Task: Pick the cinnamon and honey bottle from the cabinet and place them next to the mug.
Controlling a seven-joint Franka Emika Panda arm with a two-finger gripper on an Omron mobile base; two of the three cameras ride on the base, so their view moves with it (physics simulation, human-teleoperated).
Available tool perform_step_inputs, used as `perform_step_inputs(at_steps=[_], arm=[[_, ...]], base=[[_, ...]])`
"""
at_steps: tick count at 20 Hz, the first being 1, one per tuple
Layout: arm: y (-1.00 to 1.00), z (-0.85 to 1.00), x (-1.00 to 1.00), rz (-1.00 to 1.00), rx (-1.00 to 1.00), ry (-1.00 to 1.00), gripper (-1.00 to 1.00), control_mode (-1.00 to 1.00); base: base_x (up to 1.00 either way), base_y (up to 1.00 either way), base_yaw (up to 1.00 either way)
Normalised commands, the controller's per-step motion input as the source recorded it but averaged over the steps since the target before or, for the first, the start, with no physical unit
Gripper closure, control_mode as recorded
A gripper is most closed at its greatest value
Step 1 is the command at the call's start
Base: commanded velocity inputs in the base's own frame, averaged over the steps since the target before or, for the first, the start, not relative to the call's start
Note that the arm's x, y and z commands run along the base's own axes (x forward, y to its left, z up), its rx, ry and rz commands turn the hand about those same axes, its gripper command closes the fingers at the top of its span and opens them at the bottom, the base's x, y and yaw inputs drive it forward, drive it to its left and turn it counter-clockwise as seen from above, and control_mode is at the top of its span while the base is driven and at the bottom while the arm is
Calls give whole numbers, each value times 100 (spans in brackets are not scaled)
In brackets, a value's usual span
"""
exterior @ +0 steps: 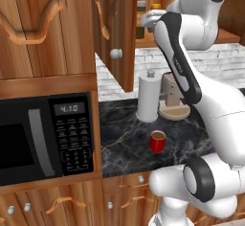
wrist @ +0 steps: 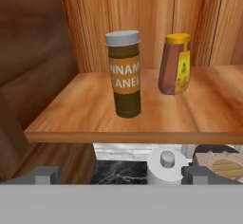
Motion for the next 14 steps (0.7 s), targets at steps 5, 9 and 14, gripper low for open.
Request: perform_step_inputs(at_steps=[5, 9, 14], arm=[[0, 12, 42, 0, 0, 0, -100, -100], [0, 0, 43, 0, 0, 0, -100, -100], [0, 0, 13, 0, 0, -2, -100, -100]], base=[[0, 0, 0], [0, 0, 0], [0, 0, 0]])
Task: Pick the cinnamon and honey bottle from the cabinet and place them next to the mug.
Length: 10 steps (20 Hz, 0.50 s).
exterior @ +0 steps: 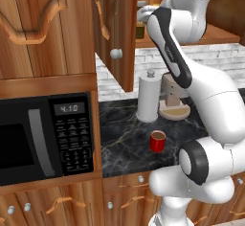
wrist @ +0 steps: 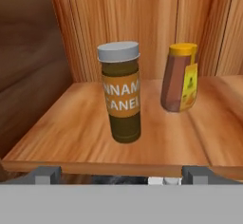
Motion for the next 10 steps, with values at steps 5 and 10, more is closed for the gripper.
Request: perform_step_inputs(at_steps=[5, 10], arm=[[0, -15, 3, 0, 0, -17, -100, -100], [2, -3, 15, 0, 0, -8, -100, -100]], base=[[0, 0, 0], [0, 0, 0]])
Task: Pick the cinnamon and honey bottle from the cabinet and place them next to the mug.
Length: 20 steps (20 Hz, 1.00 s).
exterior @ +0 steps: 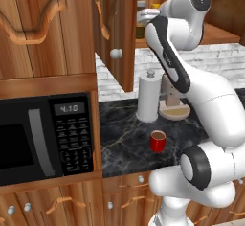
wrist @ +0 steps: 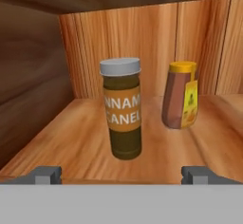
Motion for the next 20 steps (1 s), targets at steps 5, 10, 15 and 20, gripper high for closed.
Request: perform_step_inputs(at_steps=[5, 10, 15, 20], arm=[[0, 16, 21, 0, 0, 9, -100, -100], [0, 16, 19, 0, 0, 20, -100, -100], [0, -4, 6, 0, 0, 1, -100, -100], [0, -12, 18, 0, 0, -2, -100, -100]], base=[[0, 0, 0], [0, 0, 0], [0, 0, 0], [0, 0, 0]])
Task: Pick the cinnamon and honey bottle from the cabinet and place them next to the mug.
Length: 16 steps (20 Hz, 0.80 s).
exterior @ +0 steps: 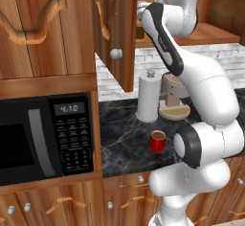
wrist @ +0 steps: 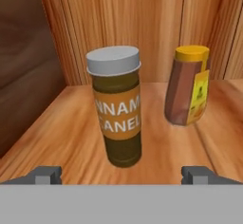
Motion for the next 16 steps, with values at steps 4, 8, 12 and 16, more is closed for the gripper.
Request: perform_step_inputs(at_steps=[4, 8, 12, 16], arm=[[1, -10, 19, 0, 0, 0, -100, -100], [4, -7, 20, 0, 0, 0, -100, -100], [10, -3, 14, 0, 0, 0, -100, -100], [11, -9, 17, 0, 0, 0, -100, -100]], base=[[0, 0, 0], [0, 0, 0], [0, 0, 0], [0, 0, 0]])
